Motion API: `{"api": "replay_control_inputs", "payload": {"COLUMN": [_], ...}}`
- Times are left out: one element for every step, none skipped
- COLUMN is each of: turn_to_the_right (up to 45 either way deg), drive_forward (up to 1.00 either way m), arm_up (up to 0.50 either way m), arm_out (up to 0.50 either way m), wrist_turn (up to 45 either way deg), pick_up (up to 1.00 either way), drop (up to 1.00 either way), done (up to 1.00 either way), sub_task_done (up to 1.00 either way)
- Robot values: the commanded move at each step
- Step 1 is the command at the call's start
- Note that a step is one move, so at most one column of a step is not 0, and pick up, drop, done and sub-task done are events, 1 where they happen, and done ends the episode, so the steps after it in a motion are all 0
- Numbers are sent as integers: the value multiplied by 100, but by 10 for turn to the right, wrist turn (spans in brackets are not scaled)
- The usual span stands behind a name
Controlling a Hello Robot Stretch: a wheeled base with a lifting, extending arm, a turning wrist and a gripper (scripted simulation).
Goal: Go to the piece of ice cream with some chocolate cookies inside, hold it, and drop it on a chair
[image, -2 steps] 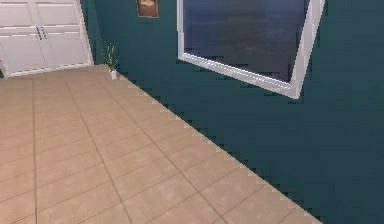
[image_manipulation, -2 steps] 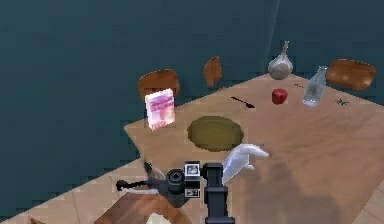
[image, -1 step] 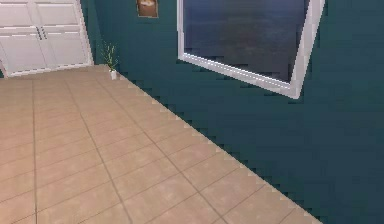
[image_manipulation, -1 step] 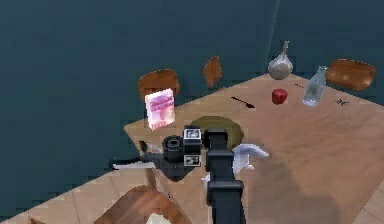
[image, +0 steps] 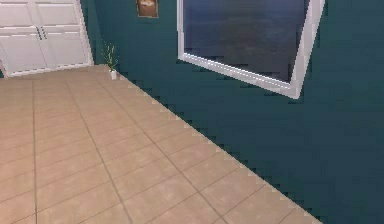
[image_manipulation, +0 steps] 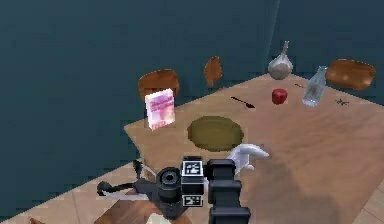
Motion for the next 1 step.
{"api": "replay_control_inputs", "payload": {"turn_to_the_right": [0], "drive_forward": [0], "arm_up": [0], "arm_out": [0], "wrist_turn": [0], "pick_up": [0], "drop": [0], "done": [100], "sub_task_done": [0]}}
